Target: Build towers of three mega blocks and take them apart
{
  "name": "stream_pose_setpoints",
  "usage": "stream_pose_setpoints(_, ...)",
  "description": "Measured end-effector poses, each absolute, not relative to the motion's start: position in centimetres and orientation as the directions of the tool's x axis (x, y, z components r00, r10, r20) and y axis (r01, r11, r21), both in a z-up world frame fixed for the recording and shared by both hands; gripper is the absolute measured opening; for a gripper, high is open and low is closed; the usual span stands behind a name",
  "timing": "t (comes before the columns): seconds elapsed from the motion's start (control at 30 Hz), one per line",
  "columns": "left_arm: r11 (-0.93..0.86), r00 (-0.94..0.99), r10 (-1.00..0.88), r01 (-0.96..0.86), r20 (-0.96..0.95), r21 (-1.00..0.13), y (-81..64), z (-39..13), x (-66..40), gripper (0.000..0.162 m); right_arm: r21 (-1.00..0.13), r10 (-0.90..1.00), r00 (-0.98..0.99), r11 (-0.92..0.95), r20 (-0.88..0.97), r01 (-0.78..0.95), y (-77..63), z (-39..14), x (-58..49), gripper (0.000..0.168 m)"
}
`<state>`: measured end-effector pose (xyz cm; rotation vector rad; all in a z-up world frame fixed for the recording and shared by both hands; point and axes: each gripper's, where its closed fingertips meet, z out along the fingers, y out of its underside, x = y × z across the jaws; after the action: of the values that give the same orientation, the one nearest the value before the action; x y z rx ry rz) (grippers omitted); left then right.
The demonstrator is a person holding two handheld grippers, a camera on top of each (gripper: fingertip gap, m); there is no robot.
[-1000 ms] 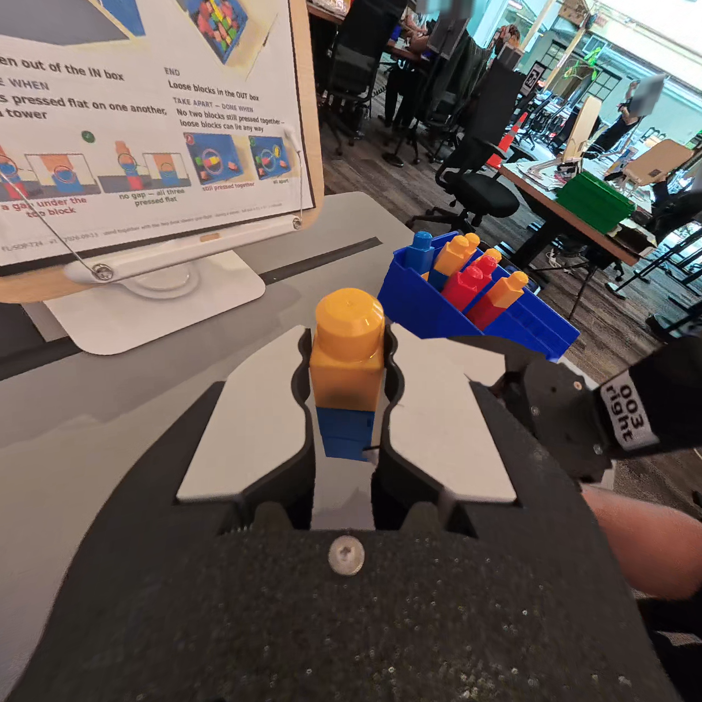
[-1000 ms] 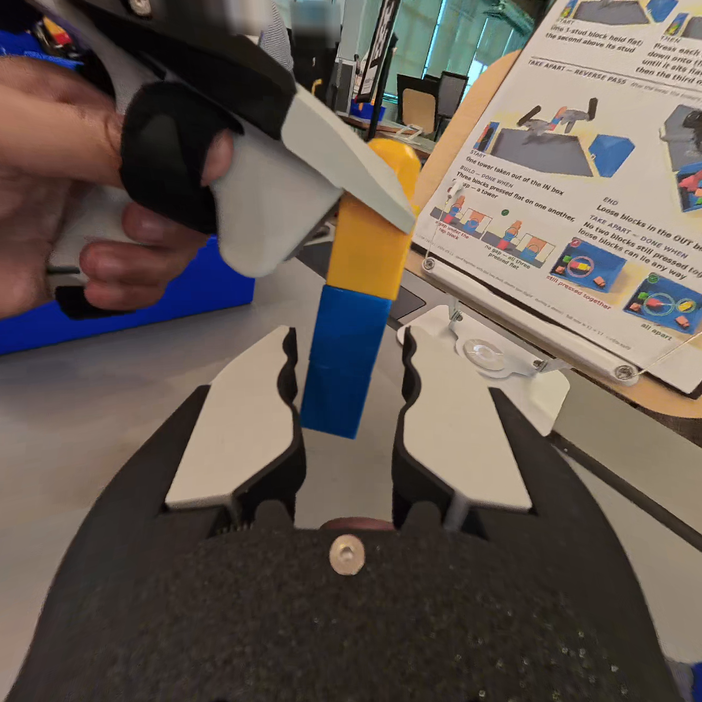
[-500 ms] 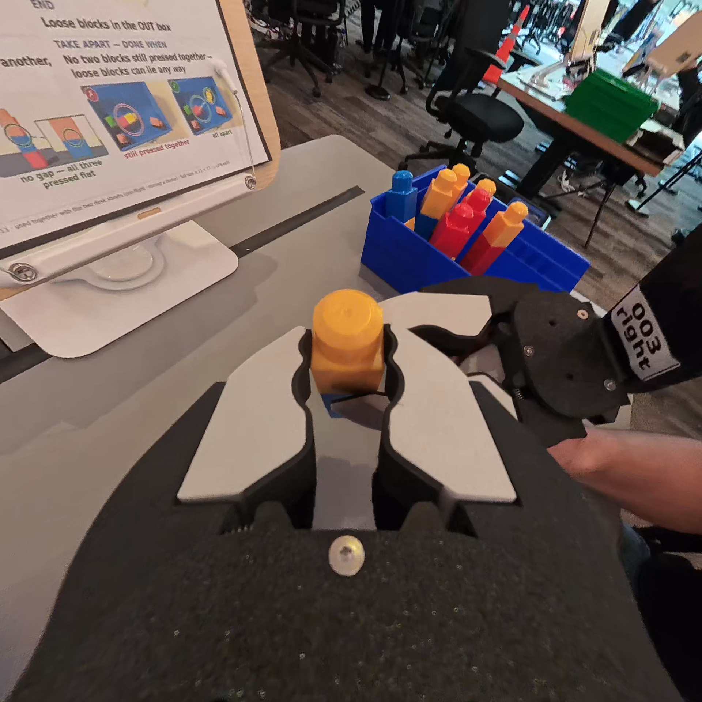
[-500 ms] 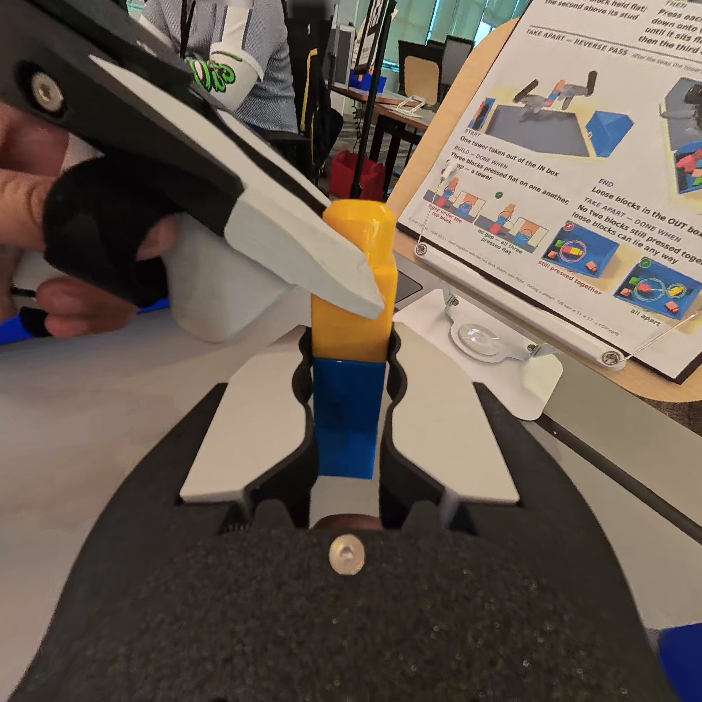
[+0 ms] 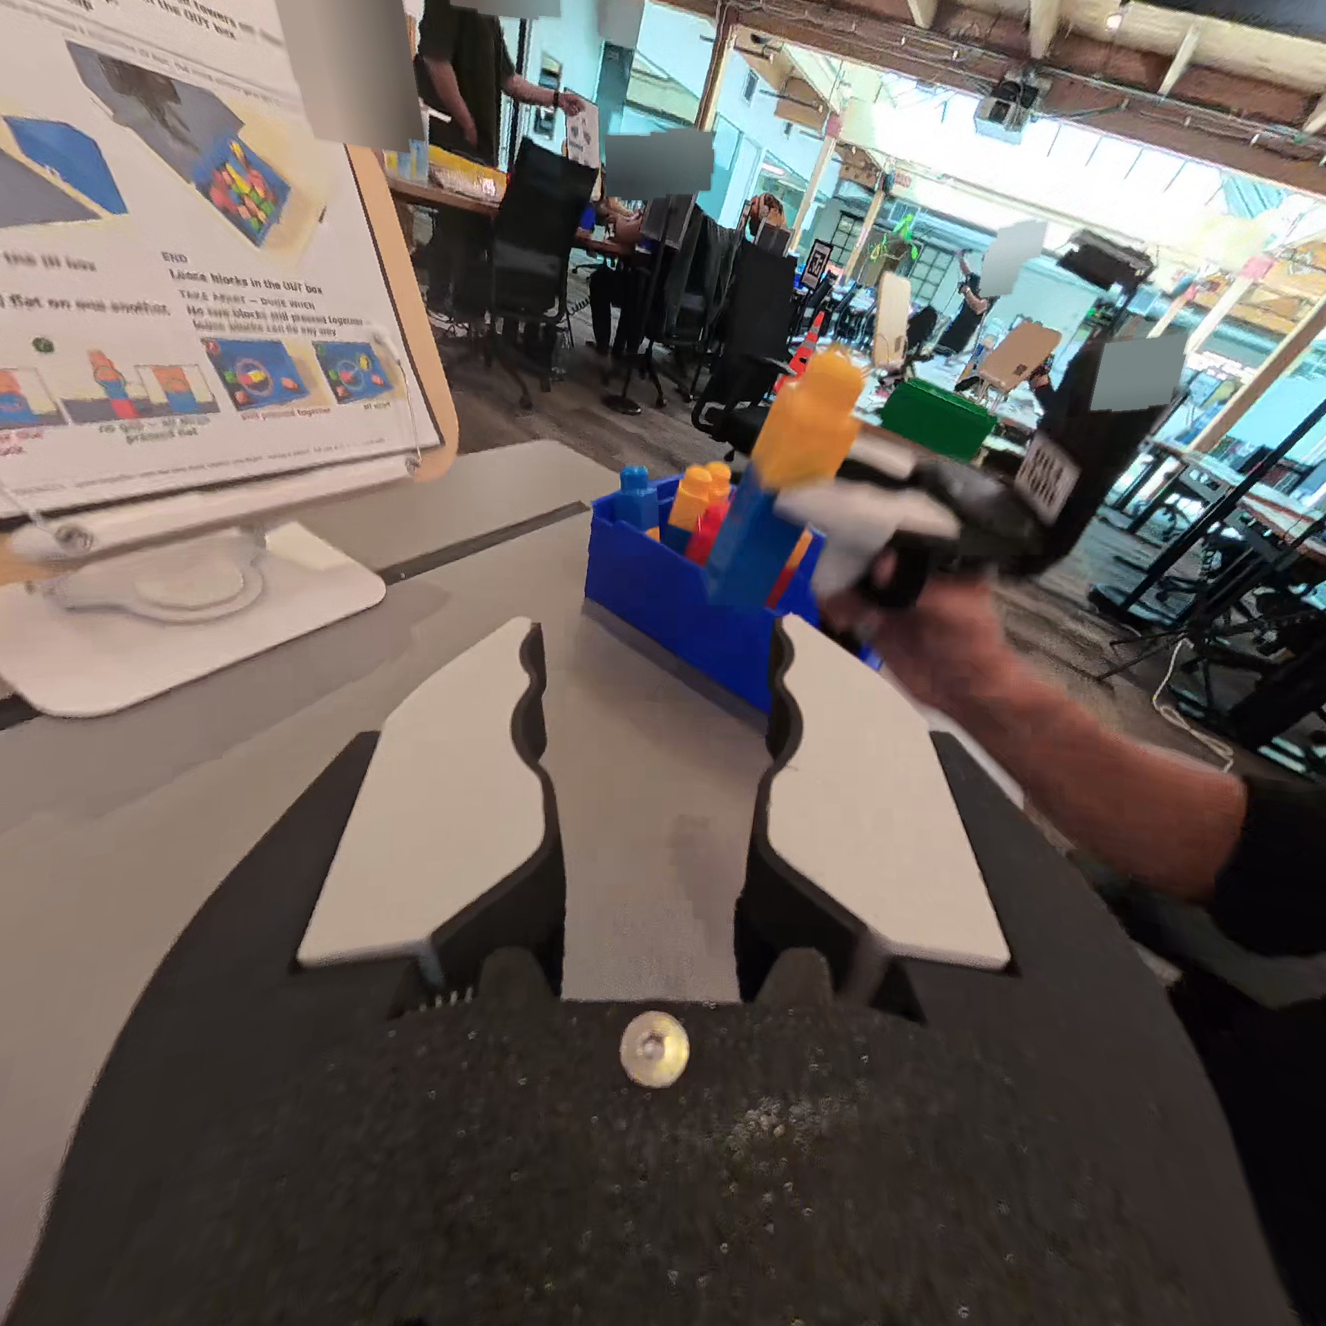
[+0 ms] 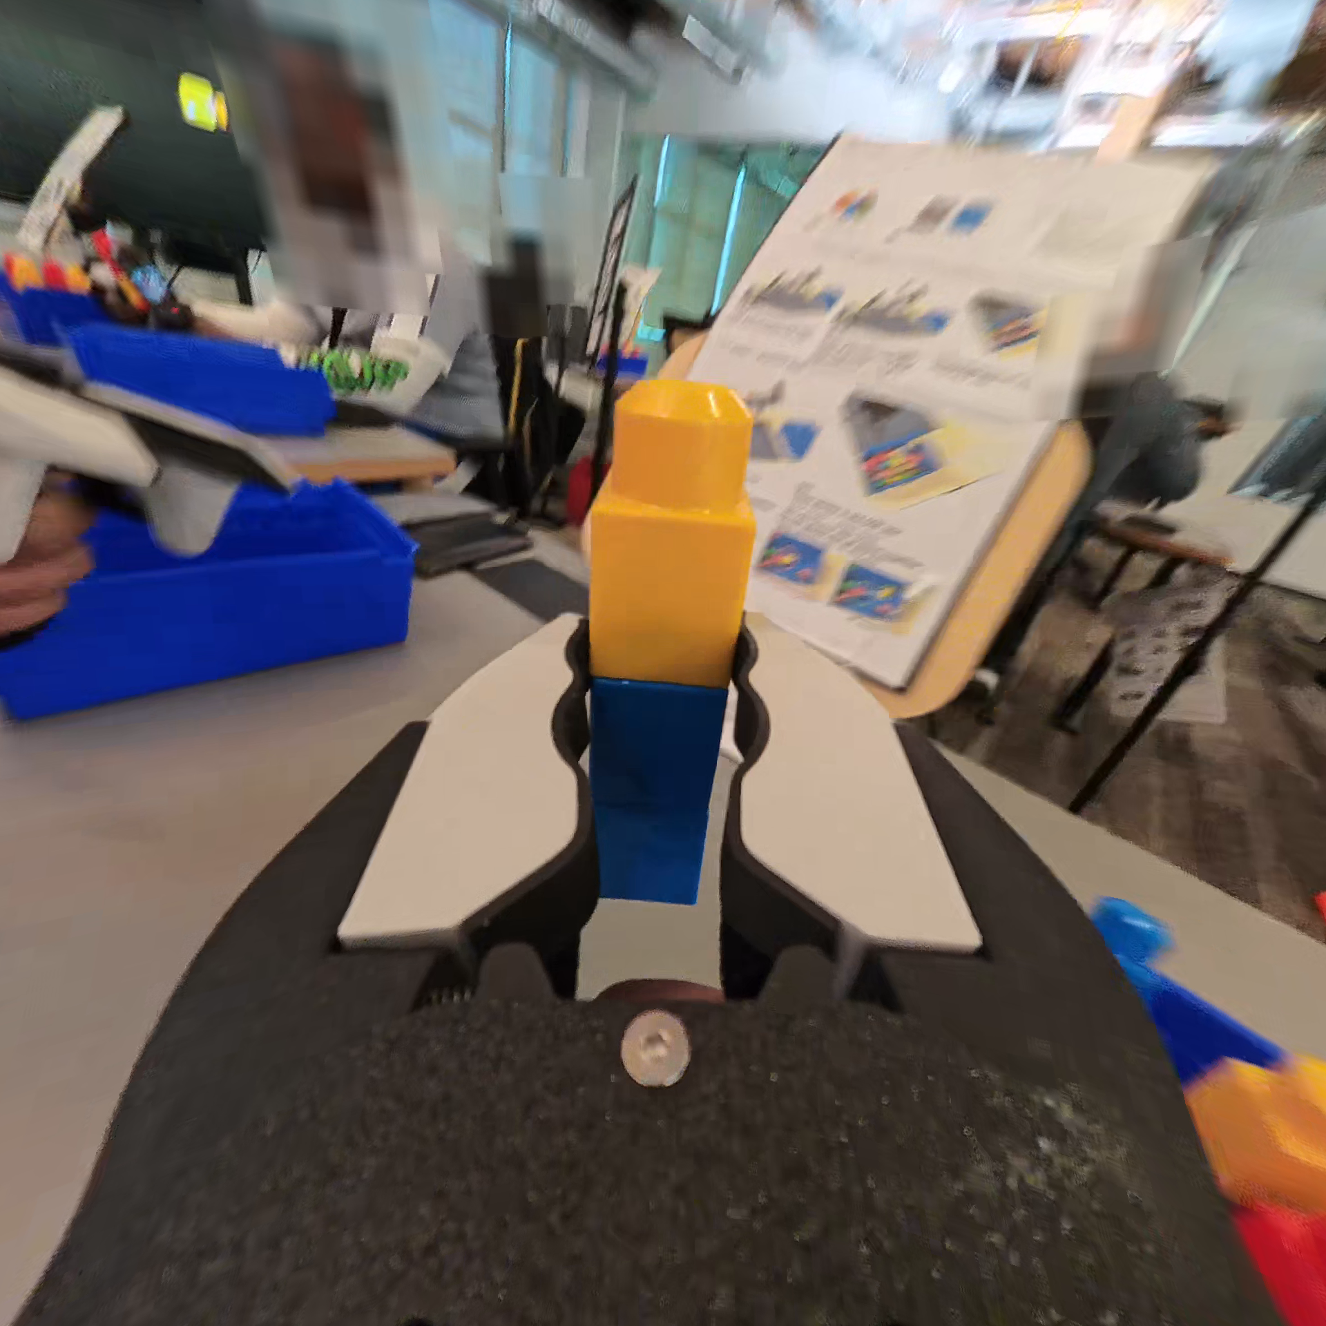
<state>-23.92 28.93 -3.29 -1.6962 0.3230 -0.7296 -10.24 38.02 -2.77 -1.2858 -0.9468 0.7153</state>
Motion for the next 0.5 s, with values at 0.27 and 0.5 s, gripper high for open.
stream_pose_setpoints(0.27,-0.297,0.807,-0.476,0.227,0.350,-0.928,21.1,-10.5,-25.4,0.048,-0.973,0.900,0.370,0.223,0.230,0.064,40.9,-5.8,1.5,0.037)
stream_pose_setpoints(0.5,-0.324,0.782,-0.484,0.257,0.393,-0.910,20.9,-10.8,-25.1,0.046,-0.953,0.981,0.149,0.072,0.120,0.294,43.3,-11.5,2.0,0.037)
